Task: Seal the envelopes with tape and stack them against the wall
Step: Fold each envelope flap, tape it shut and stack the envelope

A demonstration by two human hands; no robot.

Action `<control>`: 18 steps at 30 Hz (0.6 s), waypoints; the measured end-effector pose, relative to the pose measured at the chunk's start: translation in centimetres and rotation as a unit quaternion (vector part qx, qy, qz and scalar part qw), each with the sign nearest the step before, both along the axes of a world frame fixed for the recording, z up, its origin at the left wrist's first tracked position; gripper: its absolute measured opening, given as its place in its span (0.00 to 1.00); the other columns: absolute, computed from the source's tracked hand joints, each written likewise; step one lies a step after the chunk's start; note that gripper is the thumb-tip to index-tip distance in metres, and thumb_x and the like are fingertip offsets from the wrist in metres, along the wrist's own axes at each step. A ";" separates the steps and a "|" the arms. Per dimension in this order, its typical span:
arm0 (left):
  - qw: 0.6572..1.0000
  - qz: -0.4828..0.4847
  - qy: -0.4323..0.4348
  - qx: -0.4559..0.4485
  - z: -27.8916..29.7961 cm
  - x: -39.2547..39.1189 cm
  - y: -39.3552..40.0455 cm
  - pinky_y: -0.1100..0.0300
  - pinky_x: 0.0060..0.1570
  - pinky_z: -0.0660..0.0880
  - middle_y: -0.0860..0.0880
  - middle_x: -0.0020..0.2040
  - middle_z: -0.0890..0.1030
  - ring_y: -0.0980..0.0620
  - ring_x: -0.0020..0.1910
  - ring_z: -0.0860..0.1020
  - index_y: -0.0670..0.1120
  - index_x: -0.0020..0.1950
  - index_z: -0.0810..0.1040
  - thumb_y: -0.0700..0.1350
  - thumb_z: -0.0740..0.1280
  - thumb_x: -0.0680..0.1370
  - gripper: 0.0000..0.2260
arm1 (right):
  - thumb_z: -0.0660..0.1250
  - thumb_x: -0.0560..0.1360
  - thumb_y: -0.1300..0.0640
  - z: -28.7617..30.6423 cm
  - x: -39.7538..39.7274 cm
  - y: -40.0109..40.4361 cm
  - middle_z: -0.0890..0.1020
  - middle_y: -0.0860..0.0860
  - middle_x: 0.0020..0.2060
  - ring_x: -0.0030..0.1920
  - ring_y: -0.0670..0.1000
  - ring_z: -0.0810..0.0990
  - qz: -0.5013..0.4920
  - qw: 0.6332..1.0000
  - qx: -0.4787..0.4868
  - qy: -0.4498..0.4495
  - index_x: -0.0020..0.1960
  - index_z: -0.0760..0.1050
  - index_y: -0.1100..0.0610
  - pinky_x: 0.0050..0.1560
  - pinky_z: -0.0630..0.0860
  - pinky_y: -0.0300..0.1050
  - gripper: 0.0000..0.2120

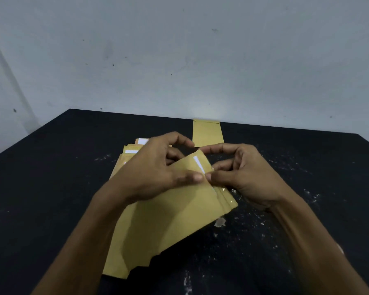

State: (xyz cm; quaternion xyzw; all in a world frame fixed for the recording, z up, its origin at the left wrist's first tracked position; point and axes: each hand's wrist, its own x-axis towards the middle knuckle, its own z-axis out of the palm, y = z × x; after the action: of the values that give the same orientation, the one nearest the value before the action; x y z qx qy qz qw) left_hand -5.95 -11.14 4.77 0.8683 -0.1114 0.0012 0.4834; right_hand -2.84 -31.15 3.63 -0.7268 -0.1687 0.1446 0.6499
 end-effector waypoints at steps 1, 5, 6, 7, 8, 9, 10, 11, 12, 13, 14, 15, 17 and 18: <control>0.998 0.004 -0.009 0.058 -0.1 0.0 -0.4 0.68 0.50 0.76 0.59 0.54 0.80 0.62 0.50 0.79 0.57 0.70 0.67 0.56 0.80 0.62 0.40 | 0.70 0.71 0.76 -0.2 0.3 -0.1 0.83 0.60 0.32 0.30 0.53 0.82 -0.031 0.999 0.021 0.008 0.61 0.77 0.62 0.34 0.81 0.45 0.21; 0.966 -0.044 -0.061 0.246 -1.5 0.5 -1.9 0.59 0.66 0.67 0.58 0.74 0.62 0.56 0.69 0.65 0.60 0.79 0.45 0.61 0.83 0.57 0.62 | 0.71 0.70 0.77 -1.0 1.1 -0.2 0.84 0.62 0.35 0.32 0.55 0.83 -0.103 0.991 0.074 0.045 0.60 0.78 0.62 0.38 0.82 0.48 0.21; 0.957 -0.048 -0.075 0.274 -1.8 0.7 -2.1 0.54 0.68 0.66 0.55 0.75 0.61 0.53 0.70 0.64 0.58 0.79 0.44 0.61 0.82 0.58 0.62 | 0.71 0.70 0.76 -1.2 1.2 -0.2 0.84 0.63 0.37 0.34 0.56 0.83 -0.108 0.990 0.071 0.050 0.60 0.78 0.62 0.39 0.82 0.49 0.21; 0.950 -0.048 -0.088 0.294 -2.1 0.8 -2.2 0.52 0.69 0.65 0.54 0.73 0.62 0.52 0.70 0.64 0.56 0.79 0.43 0.60 0.82 0.59 0.62 | 0.71 0.70 0.76 -1.3 1.2 -0.3 0.85 0.65 0.40 0.36 0.57 0.83 -0.107 0.991 0.063 0.056 0.61 0.78 0.61 0.42 0.81 0.52 0.22; 0.945 -0.049 -0.098 0.308 -2.3 1.0 -2.3 0.51 0.68 0.65 0.54 0.72 0.62 0.52 0.68 0.64 0.55 0.80 0.43 0.60 0.81 0.60 0.61 | 0.70 0.71 0.76 -1.3 1.2 -0.4 0.84 0.67 0.43 0.38 0.58 0.83 -0.101 0.991 0.055 0.064 0.61 0.77 0.60 0.45 0.81 0.55 0.22; 0.941 -0.051 -0.105 0.317 -2.4 1.0 -2.4 0.52 0.68 0.64 0.54 0.70 0.63 0.53 0.66 0.64 0.55 0.80 0.42 0.60 0.80 0.60 0.60 | 0.69 0.71 0.77 -1.4 1.2 -0.5 0.84 0.69 0.44 0.39 0.59 0.82 -0.090 0.992 0.051 0.073 0.62 0.77 0.60 0.48 0.80 0.57 0.23; 0.938 -0.056 -0.107 0.325 -2.4 1.0 -2.5 0.54 0.67 0.63 0.55 0.67 0.63 0.53 0.65 0.63 0.54 0.80 0.42 0.60 0.79 0.61 0.60 | 0.67 0.71 0.78 -1.5 1.2 -0.6 0.83 0.69 0.42 0.39 0.59 0.81 -0.075 0.993 0.048 0.082 0.62 0.76 0.60 0.47 0.79 0.57 0.24; 0.935 -0.062 -0.109 0.331 -2.5 1.0 -2.6 0.55 0.66 0.62 0.56 0.65 0.62 0.54 0.63 0.63 0.54 0.79 0.42 0.61 0.79 0.61 0.59 | 0.65 0.71 0.80 -1.6 1.3 -0.8 0.82 0.67 0.39 0.36 0.58 0.80 -0.058 0.993 0.043 0.088 0.62 0.77 0.60 0.44 0.79 0.54 0.25; 0.932 -0.067 -0.109 0.340 -2.5 0.9 -2.7 0.55 0.65 0.61 0.57 0.62 0.62 0.54 0.62 0.63 0.54 0.79 0.41 0.61 0.78 0.61 0.59 | 0.64 0.70 0.81 -1.6 1.3 -0.9 0.81 0.64 0.36 0.33 0.56 0.80 -0.044 0.994 0.038 0.094 0.62 0.77 0.60 0.41 0.79 0.51 0.26; 0.928 -0.072 -0.109 0.349 -2.6 0.9 -2.8 0.56 0.64 0.61 0.57 0.60 0.61 0.54 0.61 0.63 0.54 0.79 0.41 0.62 0.78 0.61 0.59 | 0.64 0.69 0.82 -1.6 1.3 -1.0 0.81 0.63 0.35 0.31 0.54 0.80 -0.033 0.994 0.036 0.100 0.61 0.77 0.60 0.37 0.80 0.49 0.27; 0.924 -0.077 -0.109 0.359 -2.7 1.0 -2.9 0.56 0.63 0.61 0.57 0.60 0.60 0.54 0.61 0.62 0.53 0.79 0.41 0.63 0.77 0.61 0.59 | 0.64 0.69 0.83 -1.6 1.3 -1.1 0.81 0.64 0.36 0.31 0.54 0.81 -0.027 0.993 0.038 0.107 0.61 0.77 0.60 0.36 0.81 0.49 0.27; 0.921 -0.081 -0.108 0.366 -2.7 1.0 -3.0 0.56 0.64 0.61 0.57 0.61 0.60 0.54 0.62 0.62 0.53 0.79 0.40 0.63 0.77 0.62 0.59 | 0.65 0.68 0.83 -1.6 1.3 -1.1 0.82 0.66 0.39 0.33 0.55 0.82 -0.022 0.992 0.041 0.115 0.60 0.77 0.61 0.37 0.82 0.49 0.26; 0.917 -0.087 -0.110 0.374 -2.7 1.0 -3.1 0.54 0.66 0.61 0.56 0.64 0.61 0.54 0.63 0.62 0.53 0.79 0.40 0.64 0.76 0.62 0.59 | 0.66 0.68 0.83 -1.6 1.3 -1.1 0.81 0.72 0.46 0.37 0.58 0.82 -0.017 0.991 0.042 0.125 0.60 0.78 0.62 0.39 0.83 0.51 0.26; 0.915 -0.089 -0.111 0.376 -2.6 1.0 -3.3 0.53 0.67 0.61 0.56 0.64 0.61 0.54 0.63 0.62 0.53 0.79 0.40 0.64 0.76 0.63 0.58 | 0.66 0.67 0.83 -1.7 1.4 -1.2 0.81 0.72 0.47 0.38 0.59 0.82 -0.017 0.990 0.043 0.132 0.59 0.77 0.62 0.39 0.83 0.51 0.26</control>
State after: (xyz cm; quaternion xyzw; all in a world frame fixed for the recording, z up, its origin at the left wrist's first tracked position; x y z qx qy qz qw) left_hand -4.98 -14.43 2.13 0.9667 -0.2335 0.0124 0.1035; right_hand -1.46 -32.30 1.97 -0.6756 -0.0754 0.2213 0.6992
